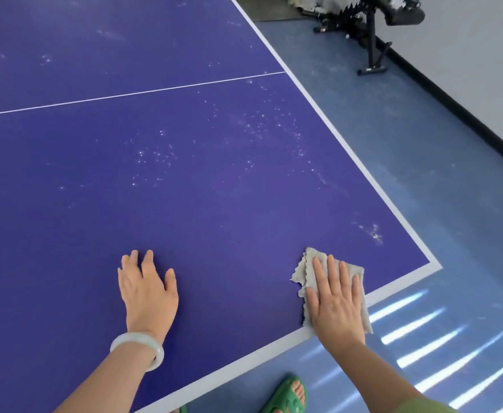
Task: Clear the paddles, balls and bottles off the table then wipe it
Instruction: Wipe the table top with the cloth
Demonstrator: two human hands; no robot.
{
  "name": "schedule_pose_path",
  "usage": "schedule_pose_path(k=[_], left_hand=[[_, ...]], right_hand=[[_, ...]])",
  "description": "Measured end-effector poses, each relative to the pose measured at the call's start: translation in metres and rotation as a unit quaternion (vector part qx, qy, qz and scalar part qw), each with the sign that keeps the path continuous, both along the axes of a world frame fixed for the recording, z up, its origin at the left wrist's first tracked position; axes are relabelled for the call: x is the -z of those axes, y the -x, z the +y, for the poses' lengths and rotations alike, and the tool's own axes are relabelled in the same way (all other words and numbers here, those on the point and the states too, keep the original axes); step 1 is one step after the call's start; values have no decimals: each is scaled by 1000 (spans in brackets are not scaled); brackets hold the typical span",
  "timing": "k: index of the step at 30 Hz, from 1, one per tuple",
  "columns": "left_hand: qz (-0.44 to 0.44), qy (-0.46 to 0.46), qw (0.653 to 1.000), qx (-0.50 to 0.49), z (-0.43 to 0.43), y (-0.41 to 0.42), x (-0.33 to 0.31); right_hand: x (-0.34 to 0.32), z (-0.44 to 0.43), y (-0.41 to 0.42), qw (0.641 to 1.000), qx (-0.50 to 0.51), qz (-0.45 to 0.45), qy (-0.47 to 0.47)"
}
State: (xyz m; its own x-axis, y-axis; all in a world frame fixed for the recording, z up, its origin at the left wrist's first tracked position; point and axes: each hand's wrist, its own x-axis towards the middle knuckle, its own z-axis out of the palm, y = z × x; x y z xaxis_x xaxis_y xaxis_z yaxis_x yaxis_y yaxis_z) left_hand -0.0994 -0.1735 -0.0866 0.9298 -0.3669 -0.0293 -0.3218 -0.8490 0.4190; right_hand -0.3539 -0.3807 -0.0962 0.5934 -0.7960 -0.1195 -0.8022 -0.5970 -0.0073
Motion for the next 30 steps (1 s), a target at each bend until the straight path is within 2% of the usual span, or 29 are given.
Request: schedule_pose_path(k=[2,4,7,10,15,18,20,21,23,25,27,28,30], left_hand=[[-21,5,998,52,-37,19,-6],[-3,0,997,72,-81,44,-8],[32,-46,998,28,-134,71,-4],[3,-91,996,-7,-149,80,6],[-40,-132,990,-12,-150,84,15],[-36,-146,988,-22,-153,84,16],[-38,-146,988,-23,-153,83,16],[-43,-140,989,-23,-153,82,17],[-58,-126,990,-25,-153,83,19],[-77,-116,990,-30,-152,84,21],[-84,-114,989,-34,-153,84,22],[-84,-115,989,-33,-153,84,22],[-85,-119,989,-32,-155,83,21]], right_hand=[[-1,-2,1,1000,-8,-11,-4],[-1,-6,4,999,-30,-30,-7],[-4,-21,25,991,-130,-16,-23],[-5,-63,55,982,-186,-2,-22],[-6,-162,79,997,-67,24,-11],[-4,-196,49,996,82,5,-45],[-4,-184,14,992,118,-16,-49],[-4,-169,-1,996,82,-27,-34],[-8,-132,-16,998,-51,-41,-21],[-10,-111,-4,981,-189,-36,-36],[-9,-133,20,972,-231,-25,-31],[-4,-155,30,980,-199,-22,-11],[0,-205,41,998,-65,-13,12]])
